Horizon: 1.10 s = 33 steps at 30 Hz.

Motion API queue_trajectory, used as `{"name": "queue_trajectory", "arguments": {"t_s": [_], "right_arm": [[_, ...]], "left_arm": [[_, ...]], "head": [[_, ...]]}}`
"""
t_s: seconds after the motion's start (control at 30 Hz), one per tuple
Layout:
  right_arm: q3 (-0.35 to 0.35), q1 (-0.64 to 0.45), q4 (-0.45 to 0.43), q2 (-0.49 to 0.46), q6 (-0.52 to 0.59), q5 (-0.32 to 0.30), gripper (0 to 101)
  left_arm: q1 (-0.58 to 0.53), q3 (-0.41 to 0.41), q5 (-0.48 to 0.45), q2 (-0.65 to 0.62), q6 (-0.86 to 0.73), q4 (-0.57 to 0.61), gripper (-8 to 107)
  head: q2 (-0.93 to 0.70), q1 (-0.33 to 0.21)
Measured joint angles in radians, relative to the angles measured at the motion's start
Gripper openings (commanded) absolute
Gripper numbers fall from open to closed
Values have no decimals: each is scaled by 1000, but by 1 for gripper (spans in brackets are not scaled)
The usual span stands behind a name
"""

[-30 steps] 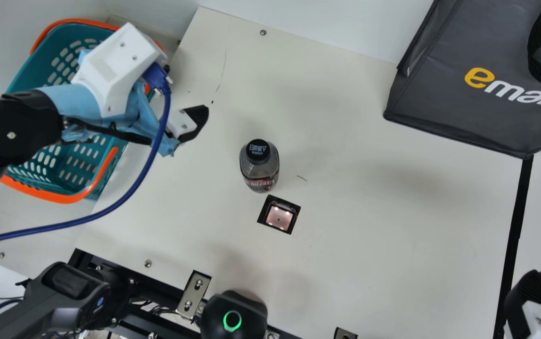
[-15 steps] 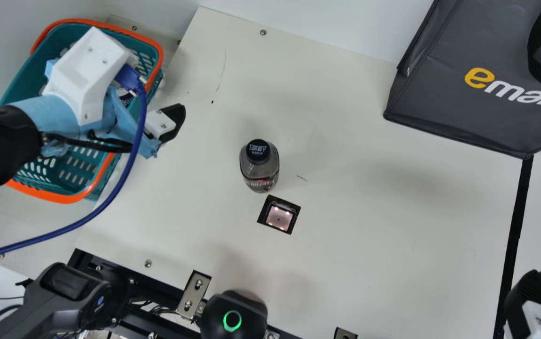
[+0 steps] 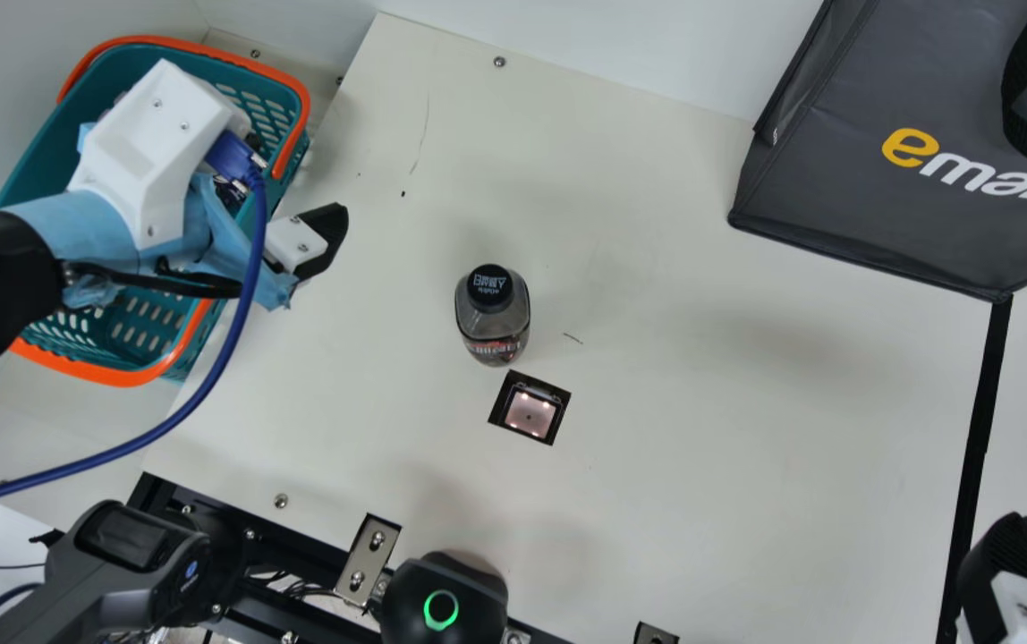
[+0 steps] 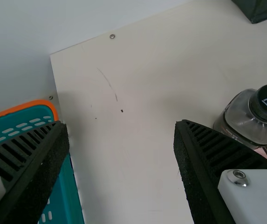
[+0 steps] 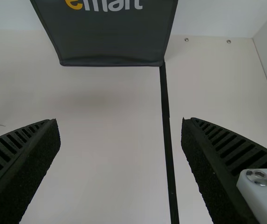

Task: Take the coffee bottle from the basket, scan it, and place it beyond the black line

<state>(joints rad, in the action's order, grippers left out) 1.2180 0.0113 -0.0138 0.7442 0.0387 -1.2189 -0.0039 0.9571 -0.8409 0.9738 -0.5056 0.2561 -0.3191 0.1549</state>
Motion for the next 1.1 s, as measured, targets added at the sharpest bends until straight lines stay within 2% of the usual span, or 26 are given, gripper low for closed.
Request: {"name": "queue_trajectory", "arguments": {"t_s": [0.23, 0.73, 1.1], "right_arm": [[0, 0, 0, 0, 0, 0, 91], [0, 0, 0, 0, 0, 0, 91], [0, 0, 0, 0, 0, 0, 91]], "left_arm": [[-5, -13, 10, -6, 5, -23, 90], [-32, -16, 20, -3, 28, -30, 90], [-104, 20, -2, 14, 62, -9, 90]], "head": [[15, 0], [339, 0], [347, 0]]}}
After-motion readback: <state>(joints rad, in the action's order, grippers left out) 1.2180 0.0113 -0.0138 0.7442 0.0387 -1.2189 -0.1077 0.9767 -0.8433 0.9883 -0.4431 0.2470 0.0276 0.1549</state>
